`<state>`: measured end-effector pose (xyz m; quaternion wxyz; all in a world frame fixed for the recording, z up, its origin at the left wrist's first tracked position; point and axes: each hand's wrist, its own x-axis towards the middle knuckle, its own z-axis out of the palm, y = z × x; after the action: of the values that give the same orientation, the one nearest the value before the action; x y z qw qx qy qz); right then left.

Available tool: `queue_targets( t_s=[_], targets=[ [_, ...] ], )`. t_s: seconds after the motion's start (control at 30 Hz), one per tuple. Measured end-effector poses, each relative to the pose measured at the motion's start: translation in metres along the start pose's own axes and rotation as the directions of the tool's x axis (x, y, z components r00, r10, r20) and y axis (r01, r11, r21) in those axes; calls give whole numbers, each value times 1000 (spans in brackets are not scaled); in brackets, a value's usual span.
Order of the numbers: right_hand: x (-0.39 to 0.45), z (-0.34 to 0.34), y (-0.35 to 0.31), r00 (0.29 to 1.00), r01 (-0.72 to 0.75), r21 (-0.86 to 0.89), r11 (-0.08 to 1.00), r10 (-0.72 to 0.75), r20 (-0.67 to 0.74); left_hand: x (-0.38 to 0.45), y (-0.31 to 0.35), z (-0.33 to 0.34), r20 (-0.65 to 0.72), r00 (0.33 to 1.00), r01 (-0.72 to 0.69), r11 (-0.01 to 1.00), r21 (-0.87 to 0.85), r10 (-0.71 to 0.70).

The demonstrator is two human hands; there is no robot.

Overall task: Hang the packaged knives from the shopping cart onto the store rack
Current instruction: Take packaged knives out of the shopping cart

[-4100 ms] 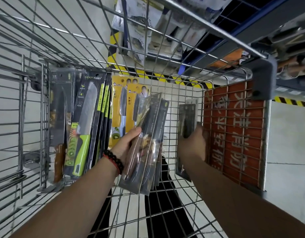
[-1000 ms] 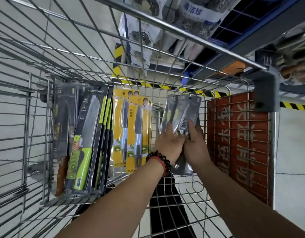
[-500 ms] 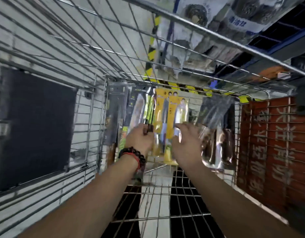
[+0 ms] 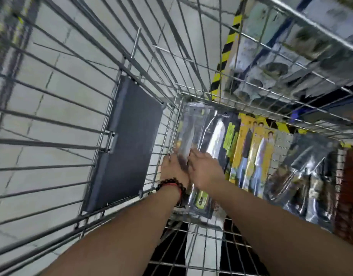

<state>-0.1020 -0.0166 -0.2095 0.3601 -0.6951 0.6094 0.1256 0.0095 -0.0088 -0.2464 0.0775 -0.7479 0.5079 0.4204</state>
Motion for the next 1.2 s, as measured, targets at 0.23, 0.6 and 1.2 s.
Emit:
queue_targets(
  t_s=[0.23,0.6,1.2],
  targets=[
    [11,-4,-6,964,-258,-4,966,257,65,-13,-11,12,150,988,-61,985,162,37],
    [39,8,-24,859,-491,605,627,466,213,-25,-9,17,218,975,-141,874,465,41],
    [94,-21,-22,735,-615,544,571,665,134,-8,-38,20,287,938,-318,816,482,196]
  ],
)
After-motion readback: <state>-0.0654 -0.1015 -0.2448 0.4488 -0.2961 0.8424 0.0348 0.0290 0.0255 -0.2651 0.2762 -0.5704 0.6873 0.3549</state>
